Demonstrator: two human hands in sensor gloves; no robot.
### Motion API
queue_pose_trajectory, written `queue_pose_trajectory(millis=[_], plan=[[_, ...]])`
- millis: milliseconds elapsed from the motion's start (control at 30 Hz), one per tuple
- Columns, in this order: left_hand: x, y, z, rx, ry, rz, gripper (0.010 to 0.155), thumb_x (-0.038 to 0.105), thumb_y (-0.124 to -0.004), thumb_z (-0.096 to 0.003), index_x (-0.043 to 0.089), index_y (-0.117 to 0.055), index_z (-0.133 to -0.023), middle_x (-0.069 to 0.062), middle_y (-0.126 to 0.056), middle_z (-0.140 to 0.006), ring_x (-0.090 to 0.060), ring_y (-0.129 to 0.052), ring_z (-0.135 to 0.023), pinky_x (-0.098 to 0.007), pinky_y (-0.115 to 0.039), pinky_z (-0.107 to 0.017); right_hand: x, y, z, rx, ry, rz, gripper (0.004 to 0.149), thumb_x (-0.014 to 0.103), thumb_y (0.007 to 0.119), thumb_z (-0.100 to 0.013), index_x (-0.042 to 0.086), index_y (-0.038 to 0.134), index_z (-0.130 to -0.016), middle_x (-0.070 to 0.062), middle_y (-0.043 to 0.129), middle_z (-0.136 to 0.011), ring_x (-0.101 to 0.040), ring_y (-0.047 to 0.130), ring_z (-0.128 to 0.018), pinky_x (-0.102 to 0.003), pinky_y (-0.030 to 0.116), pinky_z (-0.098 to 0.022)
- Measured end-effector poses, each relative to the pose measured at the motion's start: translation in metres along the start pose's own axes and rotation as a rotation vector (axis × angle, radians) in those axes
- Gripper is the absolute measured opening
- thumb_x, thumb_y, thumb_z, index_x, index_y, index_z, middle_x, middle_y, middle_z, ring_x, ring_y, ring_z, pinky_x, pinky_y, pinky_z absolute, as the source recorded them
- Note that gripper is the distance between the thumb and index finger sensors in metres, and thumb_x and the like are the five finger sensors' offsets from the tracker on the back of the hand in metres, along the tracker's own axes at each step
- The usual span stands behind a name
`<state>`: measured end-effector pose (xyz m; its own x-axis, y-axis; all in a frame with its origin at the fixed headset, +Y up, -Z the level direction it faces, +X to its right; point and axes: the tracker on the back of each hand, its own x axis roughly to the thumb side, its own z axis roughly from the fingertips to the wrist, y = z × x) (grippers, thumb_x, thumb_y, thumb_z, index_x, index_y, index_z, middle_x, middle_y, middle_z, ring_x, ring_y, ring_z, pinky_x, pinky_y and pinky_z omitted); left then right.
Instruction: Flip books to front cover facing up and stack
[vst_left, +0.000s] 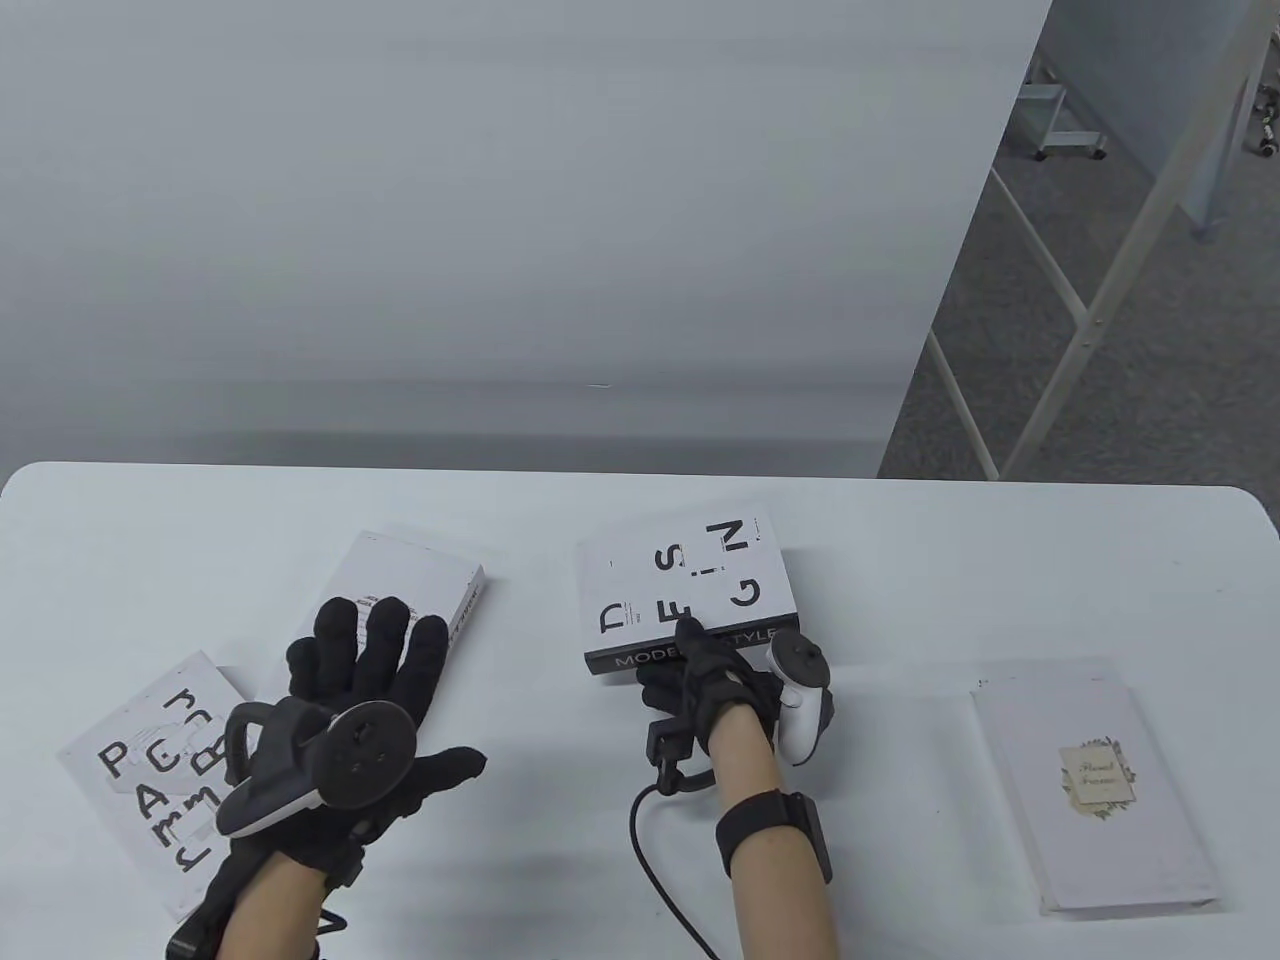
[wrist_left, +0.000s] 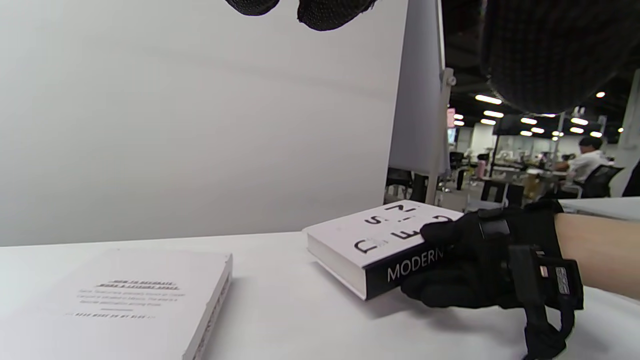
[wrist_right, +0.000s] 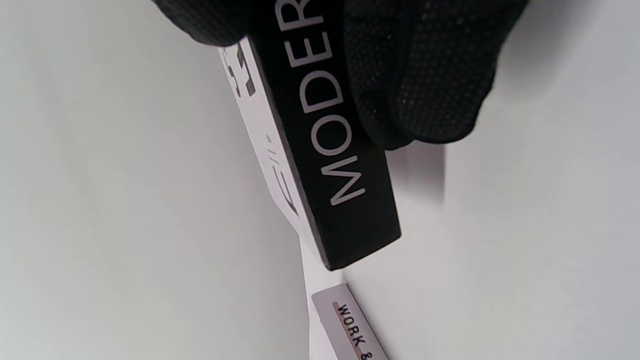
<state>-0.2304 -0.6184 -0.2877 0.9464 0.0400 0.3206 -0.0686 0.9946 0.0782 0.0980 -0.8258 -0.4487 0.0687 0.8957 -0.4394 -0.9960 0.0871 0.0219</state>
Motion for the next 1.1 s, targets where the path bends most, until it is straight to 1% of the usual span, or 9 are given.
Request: queue_pose_trajectory(millis=[133, 267, 367, 467, 633, 867, 933, 1000, 1100], plan=[[-0.003, 0.001, 0.000, -0.001, 0.009, 0.011, 0.104, 0.072, -0.076, -0.0391, 0.008, -0.039, -0.112, -0.032, -0.029, -0.110, -0.065, -0.015, -0.090, -0.077, -0.033, -0.061, -0.001, 0.009, -0.013, -0.045, 0.046, -0.026, 0.075, 0.047, 0.052, -0.060, -0.016, 0.031, -0.095, -0.043, 0.064, -0.084, -0.041, 0.093, -0.068, -0.042, 0.088, -0.046], [-0.003, -0.001, -0.001, -0.015, 0.011, 0.005, 0.103, 0.071, -0.076, -0.0395, 0.008, -0.039, -0.112, -0.032, -0.030, -0.110, -0.065, -0.017, -0.090, -0.077, -0.034, -0.061, -0.002, 0.016, -0.022, -0.062, 0.039, -0.078, 0.075, 0.048, 0.050, -0.061, -0.016, 0.030, -0.095, -0.041, 0.063, -0.085, -0.040, 0.092, -0.069, -0.041, 0.087, -0.047], [-0.003, -0.009, -0.005, -0.048, 0.007, 0.014, 0.103, 0.071, -0.075, -0.0392, 0.008, -0.040, -0.112, -0.032, -0.031, -0.110, -0.064, -0.018, -0.091, -0.077, -0.035, -0.061, 0.001, 0.018, -0.025, -0.080, 0.018, -0.134, 0.077, 0.044, 0.047, -0.061, -0.022, 0.025, -0.095, -0.044, 0.061, -0.086, -0.043, 0.090, -0.072, -0.044, 0.085, -0.049], [-0.004, -0.014, -0.009, -0.083, 0.015, 0.015, 0.103, 0.071, -0.075, -0.0394, 0.007, -0.040, -0.112, -0.032, -0.032, -0.110, -0.065, -0.019, -0.091, -0.077, -0.036, -0.061, 0.002, 0.020, -0.024, -0.053, 0.014, -0.099, 0.078, 0.043, 0.044, -0.061, -0.023, 0.022, -0.095, -0.044, 0.058, -0.087, -0.044, 0.088, -0.073, -0.044, 0.084, -0.050], [-0.005, -0.017, -0.010, -0.092, 0.022, 0.009, 0.102, 0.071, -0.075, -0.0395, 0.008, -0.042, -0.112, -0.032, -0.034, -0.111, -0.064, -0.021, -0.092, -0.076, -0.038, -0.062, 0.003, 0.028, -0.018, 0.015, -0.011, -0.141, 0.078, 0.038, 0.042, -0.060, -0.026, 0.010, -0.092, -0.051, 0.046, -0.089, -0.051, 0.077, -0.079, -0.049, 0.078, -0.054], [-0.002, -0.020, -0.012, -0.094, 0.004, 0.008, 0.101, 0.070, -0.075, -0.0399, 0.008, -0.041, -0.112, -0.031, -0.035, -0.111, -0.064, -0.024, -0.094, -0.077, -0.039, -0.062, 0.011, 0.023, 0.011, 0.100, -0.118, -0.003, 0.075, 0.037, 0.044, -0.060, -0.019, 0.009, -0.095, -0.053, 0.038, -0.090, -0.057, 0.069, -0.080, -0.054, 0.072, -0.055], [0.001, -0.021, -0.013, -0.065, -0.023, 0.007, 0.102, 0.071, -0.075, -0.0401, 0.008, -0.039, -0.112, -0.031, -0.033, -0.111, -0.064, -0.024, -0.095, -0.077, -0.039, -0.063, 0.020, 0.014, 0.027, 0.094, -0.193, 0.052, 0.078, 0.039, 0.047, -0.061, -0.017, 0.005, -0.095, -0.052, 0.035, -0.092, -0.058, 0.066, -0.082, -0.056, 0.070, -0.056], [0.004, -0.022, -0.014, -0.035, -0.045, 0.016, 0.101, 0.071, -0.074, -0.0405, 0.009, -0.039, -0.112, -0.030, -0.033, -0.112, -0.063, -0.025, -0.096, -0.077, -0.040, -0.063, 0.028, 0.002, 0.044, 0.034, -0.266, 0.176, 0.079, 0.041, 0.051, -0.060, -0.016, 0.010, -0.096, -0.050, 0.041, -0.092, -0.055, 0.072, -0.079, -0.054, 0.074, -0.053], [0.008, -0.026, -0.016, -0.041, -0.061, 0.018, 0.100, 0.071, -0.071, -0.0417, 0.010, -0.037, -0.112, -0.029, -0.030, -0.112, -0.064, -0.025, -0.097, -0.078, -0.040, -0.064, 0.042, -0.025, 0.071, 0.054, -0.372, 0.316, 0.082, 0.045, 0.053, -0.061, -0.014, 0.011, -0.098, -0.049, 0.041, -0.094, -0.058, 0.072, -0.079, -0.057, 0.073, -0.053]])
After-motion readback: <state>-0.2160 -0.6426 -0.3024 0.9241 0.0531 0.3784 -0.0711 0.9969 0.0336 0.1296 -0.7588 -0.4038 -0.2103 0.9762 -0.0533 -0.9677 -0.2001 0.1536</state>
